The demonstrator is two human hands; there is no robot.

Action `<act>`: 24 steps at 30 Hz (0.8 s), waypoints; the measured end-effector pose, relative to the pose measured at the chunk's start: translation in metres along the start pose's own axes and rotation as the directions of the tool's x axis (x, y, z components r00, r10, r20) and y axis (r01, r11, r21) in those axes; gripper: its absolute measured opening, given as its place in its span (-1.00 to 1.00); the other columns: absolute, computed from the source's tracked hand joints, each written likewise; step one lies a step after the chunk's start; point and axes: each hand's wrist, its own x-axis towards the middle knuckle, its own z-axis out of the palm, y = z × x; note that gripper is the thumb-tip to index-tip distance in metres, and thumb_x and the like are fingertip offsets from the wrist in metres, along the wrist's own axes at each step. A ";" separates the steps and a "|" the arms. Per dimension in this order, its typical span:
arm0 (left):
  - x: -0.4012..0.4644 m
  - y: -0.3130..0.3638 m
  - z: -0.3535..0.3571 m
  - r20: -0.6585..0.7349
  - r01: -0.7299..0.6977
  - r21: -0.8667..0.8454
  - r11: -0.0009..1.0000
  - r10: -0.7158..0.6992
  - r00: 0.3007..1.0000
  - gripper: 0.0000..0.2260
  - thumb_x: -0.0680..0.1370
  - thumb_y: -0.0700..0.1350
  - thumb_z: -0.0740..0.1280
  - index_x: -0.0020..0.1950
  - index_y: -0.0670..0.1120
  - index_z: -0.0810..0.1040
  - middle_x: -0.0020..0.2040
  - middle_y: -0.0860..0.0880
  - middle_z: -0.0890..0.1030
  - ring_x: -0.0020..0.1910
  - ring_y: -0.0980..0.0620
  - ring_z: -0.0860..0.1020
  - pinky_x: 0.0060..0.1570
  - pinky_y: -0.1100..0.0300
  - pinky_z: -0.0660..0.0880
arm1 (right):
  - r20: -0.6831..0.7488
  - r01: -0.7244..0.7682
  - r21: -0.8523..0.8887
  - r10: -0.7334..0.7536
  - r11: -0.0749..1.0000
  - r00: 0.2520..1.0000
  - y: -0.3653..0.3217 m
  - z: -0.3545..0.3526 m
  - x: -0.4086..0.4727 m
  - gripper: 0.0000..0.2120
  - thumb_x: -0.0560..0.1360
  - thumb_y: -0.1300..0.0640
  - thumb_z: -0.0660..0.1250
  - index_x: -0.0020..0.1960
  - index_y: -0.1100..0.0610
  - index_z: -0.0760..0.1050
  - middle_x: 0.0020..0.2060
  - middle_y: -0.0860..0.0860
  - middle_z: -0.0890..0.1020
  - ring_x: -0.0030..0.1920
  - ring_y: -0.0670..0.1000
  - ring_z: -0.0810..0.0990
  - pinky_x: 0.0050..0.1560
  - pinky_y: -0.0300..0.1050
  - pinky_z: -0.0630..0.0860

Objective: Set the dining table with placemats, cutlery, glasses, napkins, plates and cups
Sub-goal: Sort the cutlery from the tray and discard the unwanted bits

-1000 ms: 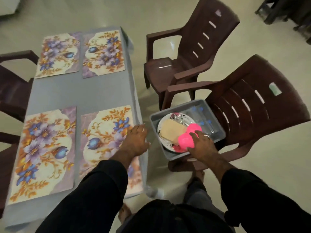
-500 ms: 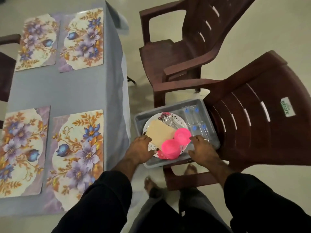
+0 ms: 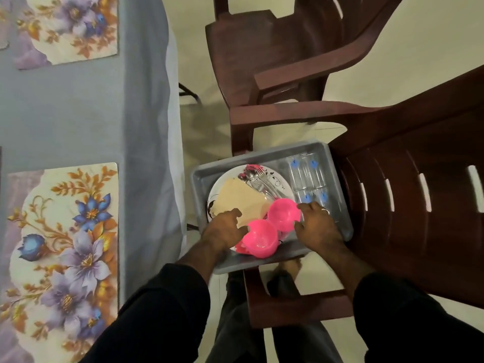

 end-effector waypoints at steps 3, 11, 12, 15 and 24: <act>0.008 -0.002 0.023 0.078 0.043 0.020 0.999 -0.044 0.996 -0.43 0.56 0.21 0.45 0.49 -0.01 0.48 0.29 -0.10 0.67 0.26 -0.16 0.62 0.24 -0.04 0.57 | 0.041 -0.050 -0.001 0.050 0.999 0.998 -0.001 0.017 0.006 -0.42 0.56 -0.04 0.39 0.52 0.05 0.35 0.28 0.14 0.51 0.20 0.21 0.59 0.15 0.11 0.58; 0.021 -0.004 0.054 0.131 0.184 -0.174 0.967 -0.163 0.978 -0.65 0.52 -0.18 0.38 0.31 -0.12 0.54 0.17 -0.16 0.68 -0.05 -0.18 0.72 -0.07 0.04 0.68 | 0.077 -0.142 0.177 0.130 0.974 0.989 -0.003 0.060 0.014 -0.64 0.58 0.04 0.39 0.36 0.09 0.59 0.13 0.12 0.69 0.11 0.16 0.66 0.12 0.01 0.61; 0.022 -0.004 0.054 0.138 0.220 -0.235 0.947 -0.191 0.972 -0.68 0.51 -0.24 0.35 0.27 -0.12 0.55 0.08 -0.16 0.69 -0.18 -0.18 0.74 -0.15 -0.02 0.71 | 0.055 -0.164 0.218 0.156 0.962 0.986 -0.002 0.062 0.015 -0.72 0.57 0.08 0.40 0.25 0.12 0.65 0.06 0.11 0.71 0.06 0.16 0.67 0.08 -0.01 0.62; 0.018 -0.002 0.051 0.147 0.280 -0.395 0.875 -0.241 0.959 -0.75 0.57 -0.32 0.31 0.21 -0.09 0.54 -0.11 -0.10 0.66 -0.36 -0.14 0.74 -0.29 -0.08 0.72 | -0.065 -0.196 0.334 0.231 0.922 0.971 0.002 0.060 0.014 -0.88 0.54 0.11 0.40 -0.05 0.11 0.70 -0.19 0.06 0.71 -0.17 0.12 0.67 -0.14 -0.08 0.60; 0.018 -0.004 0.061 0.050 0.182 -0.604 0.776 -0.191 0.980 -0.85 0.65 0.13 0.34 0.05 0.08 0.59 -0.03 -0.14 0.75 -0.26 -0.13 0.76 -0.16 -0.15 0.74 | -0.137 -0.029 0.508 0.115 0.861 0.984 -0.014 0.034 -0.002 -0.97 0.47 0.14 0.53 -0.14 0.04 0.70 -0.30 -0.21 0.66 -0.24 -0.26 0.62 -0.15 -0.25 0.58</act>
